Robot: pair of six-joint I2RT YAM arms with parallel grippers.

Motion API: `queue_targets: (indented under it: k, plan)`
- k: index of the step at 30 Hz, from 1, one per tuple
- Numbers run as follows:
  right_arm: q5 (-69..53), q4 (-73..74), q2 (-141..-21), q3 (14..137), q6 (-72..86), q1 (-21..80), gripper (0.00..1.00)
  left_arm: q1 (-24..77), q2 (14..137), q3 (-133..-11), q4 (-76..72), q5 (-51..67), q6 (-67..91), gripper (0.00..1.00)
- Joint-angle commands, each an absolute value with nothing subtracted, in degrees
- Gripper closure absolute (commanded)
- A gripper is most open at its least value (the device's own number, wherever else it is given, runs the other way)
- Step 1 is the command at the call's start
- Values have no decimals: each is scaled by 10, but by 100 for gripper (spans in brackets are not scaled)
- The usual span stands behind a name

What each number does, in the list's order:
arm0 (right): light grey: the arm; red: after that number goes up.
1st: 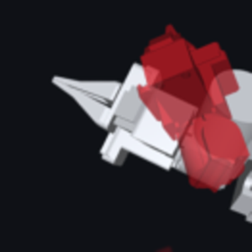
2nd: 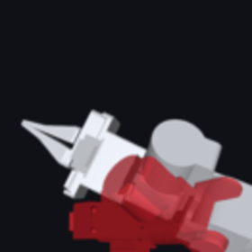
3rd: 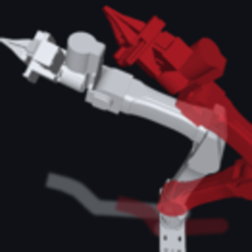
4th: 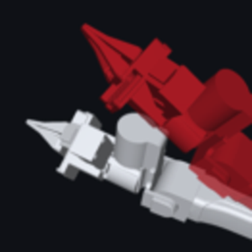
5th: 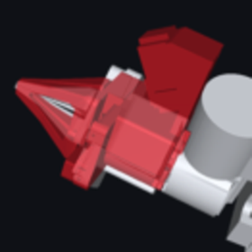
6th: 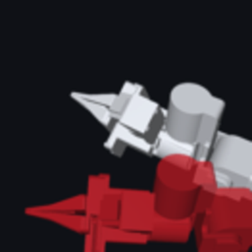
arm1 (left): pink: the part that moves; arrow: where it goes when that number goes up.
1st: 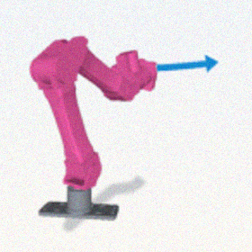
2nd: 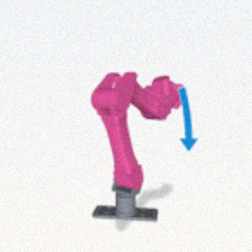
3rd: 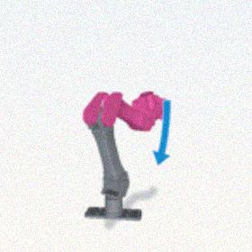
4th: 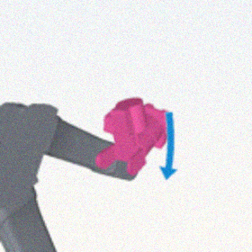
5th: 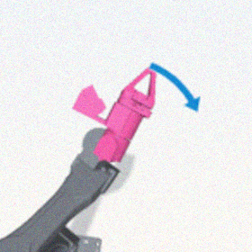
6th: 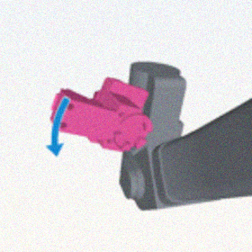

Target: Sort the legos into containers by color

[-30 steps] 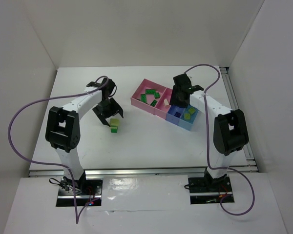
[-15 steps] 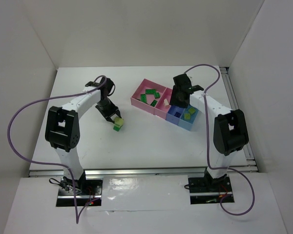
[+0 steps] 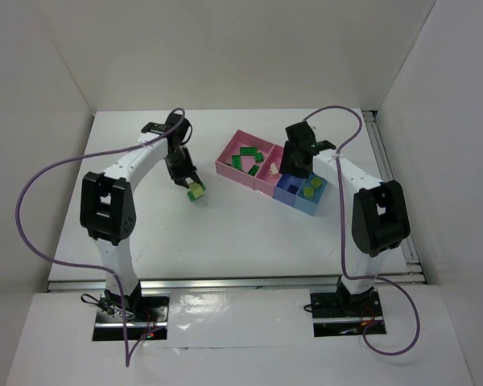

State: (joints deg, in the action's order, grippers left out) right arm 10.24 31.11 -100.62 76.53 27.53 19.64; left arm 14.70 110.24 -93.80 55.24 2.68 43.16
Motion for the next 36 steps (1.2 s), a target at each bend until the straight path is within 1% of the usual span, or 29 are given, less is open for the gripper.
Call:
queue_targets:
  k: [1,4,5,6,7,9,10,11,12,14,15,16,21,23,24,26,28,30,32,36]
  plan:
    - [101,311,-985,777,269,201,45,165,1134,-979,555,21,339,82]
    - [101,311,-985,782,269,201,45,187,1191,-1040,592,-18,297,82]
    - [101,311,-985,782,269,201,45,192,1207,-1053,607,-44,292,80]
    - [101,311,-985,782,269,201,45,192,1219,-1060,613,-49,284,80]
    - [101,311,-985,782,269,201,45,200,1243,-1069,620,-54,276,78]
    - [101,311,-985,782,269,201,45,200,1250,-1077,630,-62,276,72]
    - [106,311,-985,782,269,206,45,200,1257,-1082,630,-62,281,66]
    - [106,311,-985,782,269,207,45,200,1262,-1082,630,-62,281,56]
    - [106,311,-985,782,269,207,45,200,1262,-1087,630,-62,286,39]
    - [106,311,-985,782,269,207,45,206,1255,-1087,630,-62,287,28]
    - [106,311,-985,782,269,207,45,206,1255,-1082,625,-56,287,19]
    - [106,311,-985,782,269,207,45,206,1240,-1082,616,-56,287,12]
    - [106,311,-990,782,269,207,45,211,1228,-1069,611,-62,300,14]
    - [106,311,-991,782,269,207,45,211,1221,-1064,611,-84,327,17]
    - [106,311,-991,782,269,207,45,211,1221,-1063,611,-92,338,22]
    - [101,311,-991,782,269,207,45,211,1215,-1069,619,-100,378,27]
    - [101,311,-991,782,269,207,45,211,1208,-1069,619,-100,401,31]
    - [101,311,-991,782,269,207,45,216,1203,-1069,619,-92,431,32]
    - [101,316,-991,782,269,207,45,216,1191,-1063,619,-92,447,36]
    - [101,316,-991,782,269,207,45,221,1178,-1063,613,-105,455,36]
